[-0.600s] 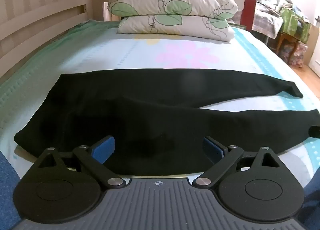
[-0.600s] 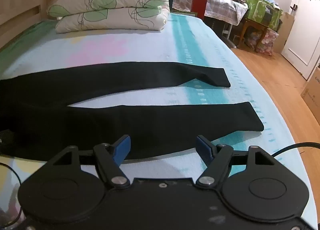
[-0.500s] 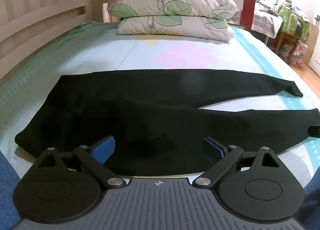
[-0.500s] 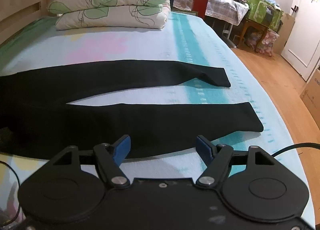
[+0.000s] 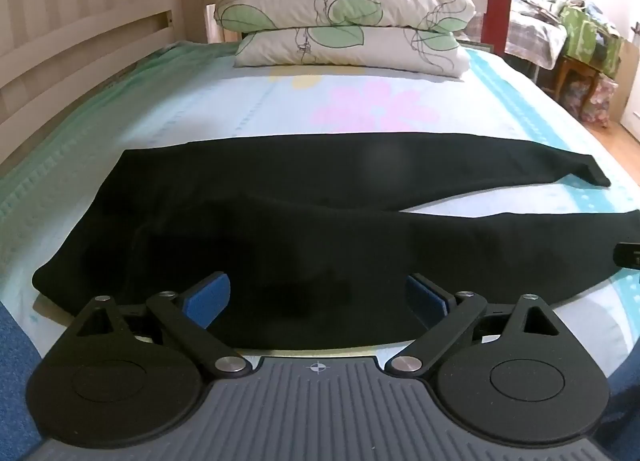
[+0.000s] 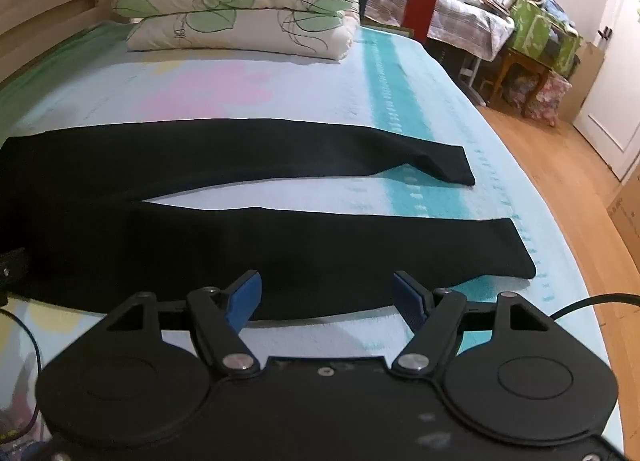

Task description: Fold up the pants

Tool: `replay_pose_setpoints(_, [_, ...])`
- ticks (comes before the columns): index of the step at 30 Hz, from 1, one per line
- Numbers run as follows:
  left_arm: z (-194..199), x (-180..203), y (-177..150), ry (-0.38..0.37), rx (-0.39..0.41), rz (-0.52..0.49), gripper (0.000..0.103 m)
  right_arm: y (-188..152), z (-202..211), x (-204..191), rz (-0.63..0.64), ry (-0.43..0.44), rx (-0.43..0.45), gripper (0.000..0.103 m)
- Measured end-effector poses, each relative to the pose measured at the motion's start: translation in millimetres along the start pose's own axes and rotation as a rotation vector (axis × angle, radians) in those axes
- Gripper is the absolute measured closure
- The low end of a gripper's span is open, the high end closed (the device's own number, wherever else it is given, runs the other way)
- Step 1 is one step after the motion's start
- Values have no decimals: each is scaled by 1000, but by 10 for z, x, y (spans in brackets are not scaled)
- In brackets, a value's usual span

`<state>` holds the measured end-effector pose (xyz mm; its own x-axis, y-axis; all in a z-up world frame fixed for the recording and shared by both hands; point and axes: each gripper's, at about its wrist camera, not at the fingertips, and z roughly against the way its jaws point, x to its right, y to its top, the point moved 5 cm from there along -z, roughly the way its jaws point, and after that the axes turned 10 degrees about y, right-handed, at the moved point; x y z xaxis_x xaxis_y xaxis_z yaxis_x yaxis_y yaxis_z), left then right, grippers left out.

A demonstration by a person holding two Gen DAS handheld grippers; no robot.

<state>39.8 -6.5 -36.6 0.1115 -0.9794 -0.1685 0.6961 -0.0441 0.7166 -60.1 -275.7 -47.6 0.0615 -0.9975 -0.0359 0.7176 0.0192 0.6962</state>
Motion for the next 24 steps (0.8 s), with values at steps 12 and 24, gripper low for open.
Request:
replay_pose_setpoints(12, [-71, -20, 2, 16, -23, 12, 8, 15, -106, -91, 11, 86, 7, 28])
replay_pose_setpoints(24, [-124, -53, -18, 34, -40, 26, 12, -34, -53, -123, 34, 11, 55, 31])
